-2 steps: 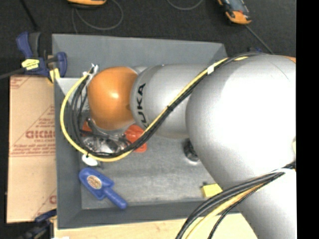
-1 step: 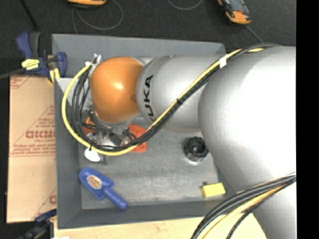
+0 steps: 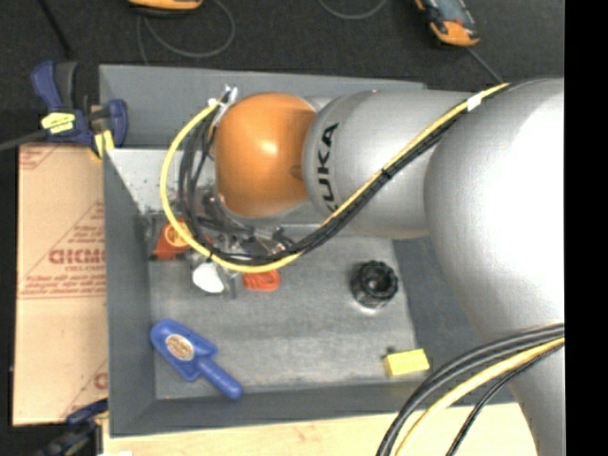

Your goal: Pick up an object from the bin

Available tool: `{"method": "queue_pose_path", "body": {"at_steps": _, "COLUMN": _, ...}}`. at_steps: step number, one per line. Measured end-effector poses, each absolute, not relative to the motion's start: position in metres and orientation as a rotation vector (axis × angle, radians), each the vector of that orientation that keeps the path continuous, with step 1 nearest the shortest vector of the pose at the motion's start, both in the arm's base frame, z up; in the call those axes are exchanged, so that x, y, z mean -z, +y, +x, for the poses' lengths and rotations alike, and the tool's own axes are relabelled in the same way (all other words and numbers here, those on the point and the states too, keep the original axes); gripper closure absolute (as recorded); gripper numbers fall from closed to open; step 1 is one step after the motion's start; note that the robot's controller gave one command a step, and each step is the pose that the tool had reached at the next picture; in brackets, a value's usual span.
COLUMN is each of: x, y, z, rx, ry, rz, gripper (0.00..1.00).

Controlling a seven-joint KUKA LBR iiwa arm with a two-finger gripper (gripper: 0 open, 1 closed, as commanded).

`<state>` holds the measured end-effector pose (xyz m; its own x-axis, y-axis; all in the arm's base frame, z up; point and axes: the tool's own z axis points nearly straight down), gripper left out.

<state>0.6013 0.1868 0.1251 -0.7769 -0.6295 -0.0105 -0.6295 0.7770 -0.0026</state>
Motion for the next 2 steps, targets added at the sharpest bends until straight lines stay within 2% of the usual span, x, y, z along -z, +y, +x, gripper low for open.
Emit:
{"method": "queue_pose_path", "body": {"at_steps": 1, "x": -0.155, "y": 0.180, "z": 0.597, "rx": 0.003, "ry": 2.979, "rz": -1.021, "gripper": 1.00}}
{"method": "queue_pose_path", "body": {"at_steps": 2, "x": -0.310, "y": 0.182, "z": 0.574, "rx": 0.000, "ry": 2.941, "rz": -1.090, "gripper": 1.00}}
